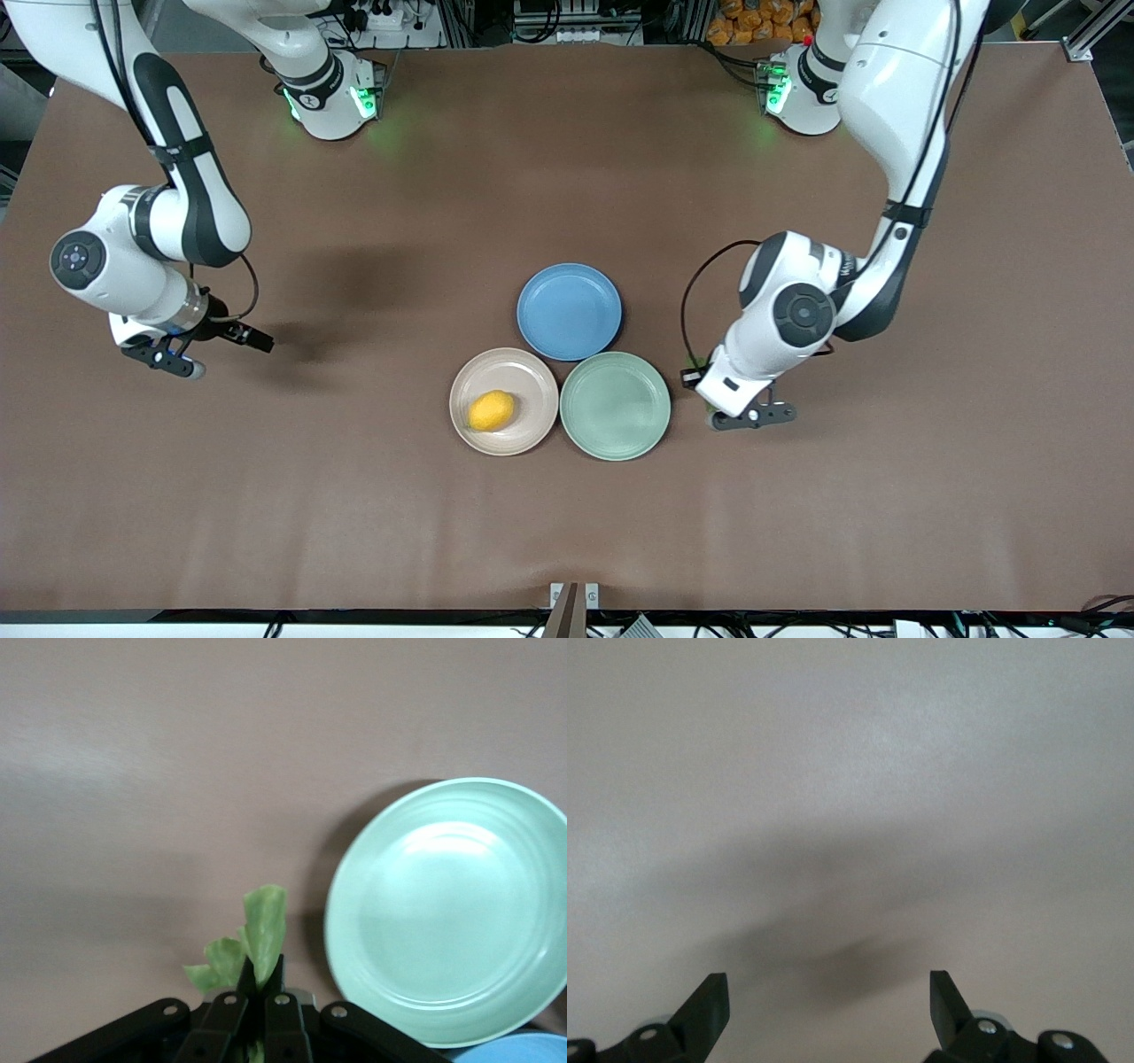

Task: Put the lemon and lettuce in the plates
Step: 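Carry the lettuce over the mint-green plate while the right gripper withdraws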

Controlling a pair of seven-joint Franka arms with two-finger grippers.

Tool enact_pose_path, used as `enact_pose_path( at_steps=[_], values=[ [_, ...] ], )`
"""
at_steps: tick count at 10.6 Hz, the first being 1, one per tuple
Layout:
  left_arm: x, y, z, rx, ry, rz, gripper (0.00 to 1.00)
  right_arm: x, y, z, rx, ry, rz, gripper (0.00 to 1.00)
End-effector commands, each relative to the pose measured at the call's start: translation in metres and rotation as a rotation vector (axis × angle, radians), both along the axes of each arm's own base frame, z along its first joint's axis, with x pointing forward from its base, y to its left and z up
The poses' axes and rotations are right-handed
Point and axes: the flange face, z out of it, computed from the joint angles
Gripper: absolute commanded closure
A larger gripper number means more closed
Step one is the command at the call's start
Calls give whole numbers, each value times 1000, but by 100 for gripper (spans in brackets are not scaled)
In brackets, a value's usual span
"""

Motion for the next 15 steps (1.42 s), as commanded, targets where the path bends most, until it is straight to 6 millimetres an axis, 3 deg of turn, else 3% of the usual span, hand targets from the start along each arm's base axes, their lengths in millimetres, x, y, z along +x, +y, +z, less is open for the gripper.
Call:
enact_pose_path(
  at_steps=[1, 6, 10, 13, 15],
  values=[
    [11, -36, 10, -57, -11, 63, 100, -25, -3, 19, -19, -20, 31, 0],
    [15, -66, 20, -196, -68, 160, 100, -44, -8, 34, -16, -31, 23, 0],
    [13, -84, -7, -256, -103, 192, 100, -58, -37, 45, -42, -36, 79, 0],
    [15, -93, -30, -311, -147, 231, 100, -66, -29, 58, -32, -18, 79, 0],
    [16, -93, -31, -316, -156, 235, 100, -69, -22, 77, -28, -17, 81, 0]
  ],
)
